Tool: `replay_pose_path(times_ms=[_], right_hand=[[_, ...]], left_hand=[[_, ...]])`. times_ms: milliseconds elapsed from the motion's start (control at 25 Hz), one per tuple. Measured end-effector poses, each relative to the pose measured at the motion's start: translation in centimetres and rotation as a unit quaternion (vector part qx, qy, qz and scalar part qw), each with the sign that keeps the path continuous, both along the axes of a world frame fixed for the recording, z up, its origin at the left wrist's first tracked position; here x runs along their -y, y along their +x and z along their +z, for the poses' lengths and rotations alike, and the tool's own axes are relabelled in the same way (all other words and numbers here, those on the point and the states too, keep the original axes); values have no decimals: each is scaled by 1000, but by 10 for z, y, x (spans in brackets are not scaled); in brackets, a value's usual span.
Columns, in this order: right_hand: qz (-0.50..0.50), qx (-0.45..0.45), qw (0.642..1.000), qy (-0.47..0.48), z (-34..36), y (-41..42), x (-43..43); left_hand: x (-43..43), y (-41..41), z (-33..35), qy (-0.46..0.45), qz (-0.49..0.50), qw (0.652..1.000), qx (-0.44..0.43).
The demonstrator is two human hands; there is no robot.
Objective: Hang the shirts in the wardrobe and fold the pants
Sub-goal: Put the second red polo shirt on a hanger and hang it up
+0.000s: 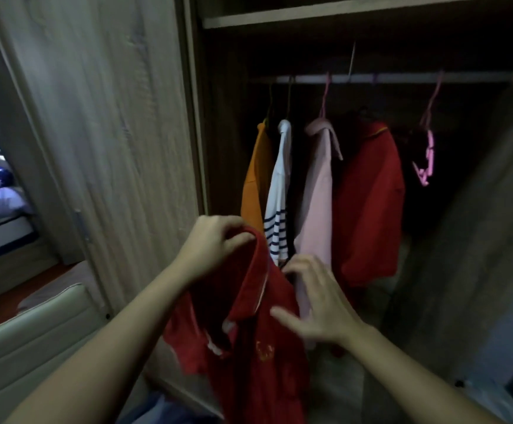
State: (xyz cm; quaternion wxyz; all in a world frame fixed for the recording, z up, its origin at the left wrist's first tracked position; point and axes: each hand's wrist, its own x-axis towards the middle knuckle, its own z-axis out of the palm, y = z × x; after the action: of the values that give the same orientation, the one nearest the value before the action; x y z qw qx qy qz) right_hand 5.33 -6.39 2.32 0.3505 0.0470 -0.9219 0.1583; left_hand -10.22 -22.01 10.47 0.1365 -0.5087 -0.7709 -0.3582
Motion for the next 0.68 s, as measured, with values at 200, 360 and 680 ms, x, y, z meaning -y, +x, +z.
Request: replay_pose_path(times_ms=[200,360,680], right_hand=[[9,91,954,-287,9,-2,14],[-40,27,933,-357,11,3,22],[-216,-22,893,-393,65,16,3]], left_hand=[[-21,41,-6,2,-8,1000,-2],[-14,50,6,-43,-37,998,-6],[13,15,-48,-110,-36,981,155]])
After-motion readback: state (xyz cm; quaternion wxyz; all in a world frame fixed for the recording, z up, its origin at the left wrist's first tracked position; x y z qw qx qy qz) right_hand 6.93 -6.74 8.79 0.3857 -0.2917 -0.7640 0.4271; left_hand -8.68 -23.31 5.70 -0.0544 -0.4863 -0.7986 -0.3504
